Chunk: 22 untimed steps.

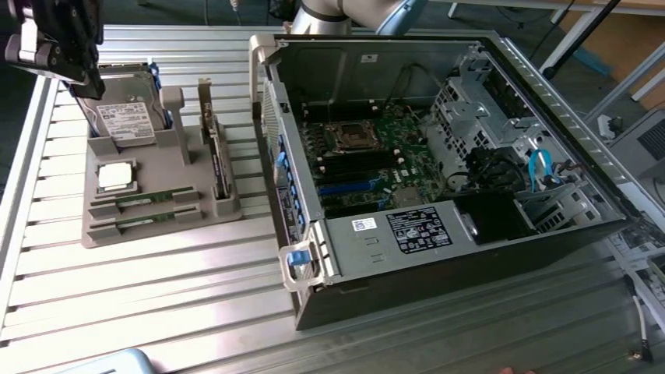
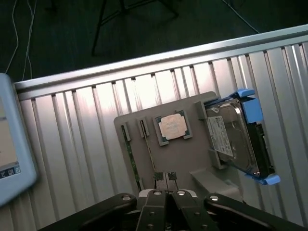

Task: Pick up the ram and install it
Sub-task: 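Pick up the ram and move it above insertion slot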

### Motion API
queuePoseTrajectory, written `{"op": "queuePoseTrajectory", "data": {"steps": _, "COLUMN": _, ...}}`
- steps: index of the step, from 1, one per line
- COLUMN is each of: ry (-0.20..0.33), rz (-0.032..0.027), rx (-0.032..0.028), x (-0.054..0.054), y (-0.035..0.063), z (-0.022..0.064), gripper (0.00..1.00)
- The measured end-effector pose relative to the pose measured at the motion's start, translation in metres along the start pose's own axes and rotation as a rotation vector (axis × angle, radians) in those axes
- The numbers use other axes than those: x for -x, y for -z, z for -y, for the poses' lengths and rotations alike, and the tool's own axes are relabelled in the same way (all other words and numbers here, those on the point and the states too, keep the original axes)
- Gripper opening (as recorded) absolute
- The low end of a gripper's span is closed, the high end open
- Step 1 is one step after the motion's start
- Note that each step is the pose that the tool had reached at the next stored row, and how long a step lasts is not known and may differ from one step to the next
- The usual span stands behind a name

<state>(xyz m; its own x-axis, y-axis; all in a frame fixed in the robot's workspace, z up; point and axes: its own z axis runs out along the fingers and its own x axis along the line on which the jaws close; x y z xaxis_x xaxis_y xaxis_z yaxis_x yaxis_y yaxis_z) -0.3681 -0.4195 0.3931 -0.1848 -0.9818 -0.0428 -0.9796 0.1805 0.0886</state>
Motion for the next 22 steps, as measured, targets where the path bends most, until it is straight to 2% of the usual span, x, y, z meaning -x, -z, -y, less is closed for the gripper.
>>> {"op": "queuePoseTrajectory", "data": {"steps": 4, "ry": 0.077, "rz": -0.0068, "rx": 0.0033, "x": 0.0, "y": -0.0001, "z": 0.0, "gripper": 0.11}}
{"op": "queuePoseTrajectory", "data": {"steps": 7, "ry": 0.1, "rz": -0.009, "rx": 0.004, "x": 0.0, "y": 0.0, "z": 0.0, "gripper": 0.11}}
{"op": "queuePoseTrajectory", "data": {"steps": 9, "ry": 0.11, "rz": -0.0093, "rx": -0.0001, "x": 0.0, "y": 0.0, "z": 0.0, "gripper": 0.11}}
{"op": "queuePoseTrajectory", "data": {"steps": 11, "ry": 0.121, "rz": -0.009, "rx": -0.0078, "x": 0.0, "y": 0.0, "z": 0.0, "gripper": 0.11}}
{"op": "queuePoseTrajectory", "data": {"steps": 12, "ry": 0.124, "rz": -0.0089, "rx": -0.0097, "x": 0.0, "y": -0.0001, "z": 0.0001, "gripper": 0.11}}
{"op": "queuePoseTrajectory", "data": {"steps": 17, "ry": 0.129, "rz": -0.0093, "rx": -0.0105, "x": 0.0, "y": -0.0001, "z": 0.0, "gripper": 0.11}}
{"op": "queuePoseTrajectory", "data": {"steps": 22, "ry": 0.179, "rz": -0.0127, "rx": -0.0126, "x": -0.0001, "y": -0.0003, "z": 0.0, "gripper": 0.11}}
